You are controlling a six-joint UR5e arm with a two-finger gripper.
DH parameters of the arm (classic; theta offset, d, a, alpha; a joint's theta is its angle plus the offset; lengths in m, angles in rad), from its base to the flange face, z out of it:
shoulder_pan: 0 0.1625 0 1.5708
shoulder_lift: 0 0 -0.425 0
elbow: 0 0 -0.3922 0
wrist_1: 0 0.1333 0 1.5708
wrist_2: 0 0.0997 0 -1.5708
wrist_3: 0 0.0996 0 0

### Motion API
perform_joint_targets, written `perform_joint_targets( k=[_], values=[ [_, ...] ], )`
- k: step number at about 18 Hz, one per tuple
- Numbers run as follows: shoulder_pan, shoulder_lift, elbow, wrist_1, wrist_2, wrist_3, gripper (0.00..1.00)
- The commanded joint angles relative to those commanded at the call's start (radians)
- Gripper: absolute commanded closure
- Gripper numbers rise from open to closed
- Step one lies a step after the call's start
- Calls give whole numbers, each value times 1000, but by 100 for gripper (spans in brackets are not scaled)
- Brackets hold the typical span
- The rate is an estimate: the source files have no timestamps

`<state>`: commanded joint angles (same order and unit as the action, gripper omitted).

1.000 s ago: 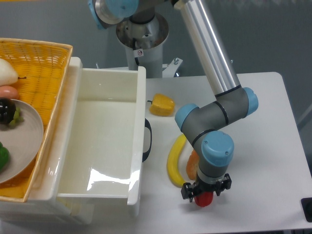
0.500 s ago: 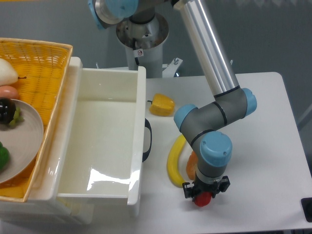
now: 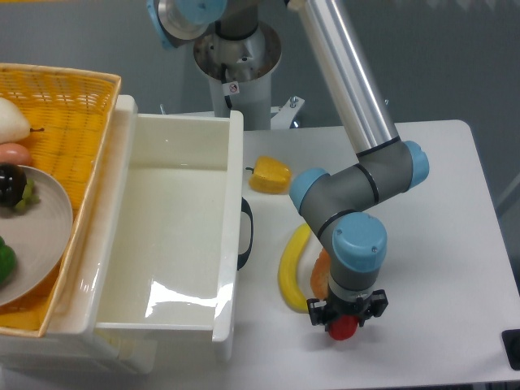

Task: Pick up the red pepper
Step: 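Lift the gripped red pepper up and away from the bread slice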

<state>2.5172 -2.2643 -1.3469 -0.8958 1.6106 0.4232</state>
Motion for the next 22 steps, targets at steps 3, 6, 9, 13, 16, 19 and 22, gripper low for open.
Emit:
perform_joint_targets(
  k=[3, 6, 9, 13, 16, 19, 22],
  values=[
    [47, 44, -3, -5, -14, 83, 81],
    [63, 63, -5, -29, -26, 152, 82],
    [106, 110, -28, -115, -26, 329, 83],
    [158, 140, -28, -205, -23, 520, 83],
    [209, 157, -28, -253, -21, 687, 83],
    [239, 161, -25, -288, -20, 770, 84],
    [242, 160, -21, -290, -20, 787, 85]
  ],
)
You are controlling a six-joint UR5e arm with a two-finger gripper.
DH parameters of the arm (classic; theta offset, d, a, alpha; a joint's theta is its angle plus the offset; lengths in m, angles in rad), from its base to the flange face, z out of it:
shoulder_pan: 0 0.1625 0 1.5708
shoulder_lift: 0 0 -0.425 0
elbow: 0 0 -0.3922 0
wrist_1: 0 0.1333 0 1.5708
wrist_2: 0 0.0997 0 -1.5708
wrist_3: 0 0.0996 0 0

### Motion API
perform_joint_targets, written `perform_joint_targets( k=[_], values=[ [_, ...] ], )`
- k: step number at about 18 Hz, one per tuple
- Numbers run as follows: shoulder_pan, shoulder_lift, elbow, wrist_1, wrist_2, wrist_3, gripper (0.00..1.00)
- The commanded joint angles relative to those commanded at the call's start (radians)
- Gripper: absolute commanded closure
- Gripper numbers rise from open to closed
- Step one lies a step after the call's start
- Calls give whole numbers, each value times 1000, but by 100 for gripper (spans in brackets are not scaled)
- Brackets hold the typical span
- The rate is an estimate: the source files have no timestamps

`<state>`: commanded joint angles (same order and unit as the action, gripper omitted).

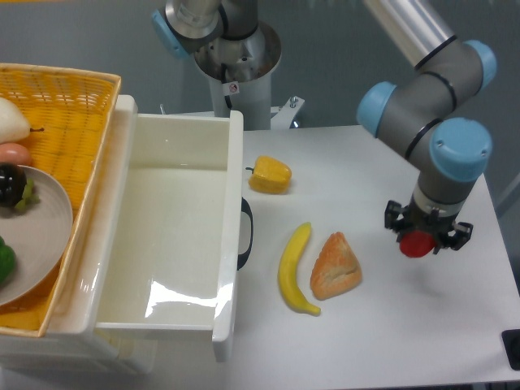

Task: Pick up the red pepper
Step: 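Lift the gripped red pepper up and away from the bread slice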

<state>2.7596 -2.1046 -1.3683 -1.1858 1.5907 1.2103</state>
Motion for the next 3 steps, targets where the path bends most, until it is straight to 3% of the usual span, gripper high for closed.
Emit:
perform_joint_targets(
  k=[3],
  values=[
    [12, 0, 0, -8, 0, 14, 85]
  ],
)
